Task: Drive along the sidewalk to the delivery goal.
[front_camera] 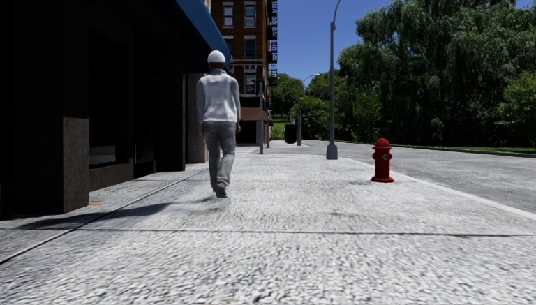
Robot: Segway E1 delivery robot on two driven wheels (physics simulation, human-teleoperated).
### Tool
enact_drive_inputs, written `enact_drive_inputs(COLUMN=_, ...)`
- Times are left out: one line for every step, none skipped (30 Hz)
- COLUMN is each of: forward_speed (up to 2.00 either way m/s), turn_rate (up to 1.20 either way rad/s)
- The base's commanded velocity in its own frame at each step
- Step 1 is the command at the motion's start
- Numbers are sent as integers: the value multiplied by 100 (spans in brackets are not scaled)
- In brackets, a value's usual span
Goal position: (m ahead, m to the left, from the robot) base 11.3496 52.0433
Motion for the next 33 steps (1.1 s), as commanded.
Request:
enact_drive_inputs(forward_speed=95, turn_rate=0)
enact_drive_inputs(forward_speed=91, turn_rate=0)
enact_drive_inputs(forward_speed=91, turn_rate=0)
enact_drive_inputs(forward_speed=90, turn_rate=0)
enact_drive_inputs(forward_speed=90, turn_rate=0)
enact_drive_inputs(forward_speed=90, turn_rate=0)
enact_drive_inputs(forward_speed=88, turn_rate=0)
enact_drive_inputs(forward_speed=86, turn_rate=0)
enact_drive_inputs(forward_speed=86, turn_rate=0)
enact_drive_inputs(forward_speed=86, turn_rate=0)
enact_drive_inputs(forward_speed=85, turn_rate=0)
enact_drive_inputs(forward_speed=85, turn_rate=0)
enact_drive_inputs(forward_speed=85, turn_rate=0)
enact_drive_inputs(forward_speed=85, turn_rate=0)
enact_drive_inputs(forward_speed=85, turn_rate=0)
enact_drive_inputs(forward_speed=85, turn_rate=0)
enact_drive_inputs(forward_speed=85, turn_rate=0)
enact_drive_inputs(forward_speed=85, turn_rate=0)
enact_drive_inputs(forward_speed=85, turn_rate=0)
enact_drive_inputs(forward_speed=85, turn_rate=0)
enact_drive_inputs(forward_speed=85, turn_rate=0)
enact_drive_inputs(forward_speed=85, turn_rate=0)
enact_drive_inputs(forward_speed=85, turn_rate=0)
enact_drive_inputs(forward_speed=85, turn_rate=0)
enact_drive_inputs(forward_speed=85, turn_rate=0)
enact_drive_inputs(forward_speed=85, turn_rate=0)
enact_drive_inputs(forward_speed=85, turn_rate=0)
enact_drive_inputs(forward_speed=85, turn_rate=0)
enact_drive_inputs(forward_speed=84, turn_rate=0)
enact_drive_inputs(forward_speed=84, turn_rate=0)
enact_drive_inputs(forward_speed=84, turn_rate=0)
enact_drive_inputs(forward_speed=84, turn_rate=0)
enact_drive_inputs(forward_speed=84, turn_rate=0)
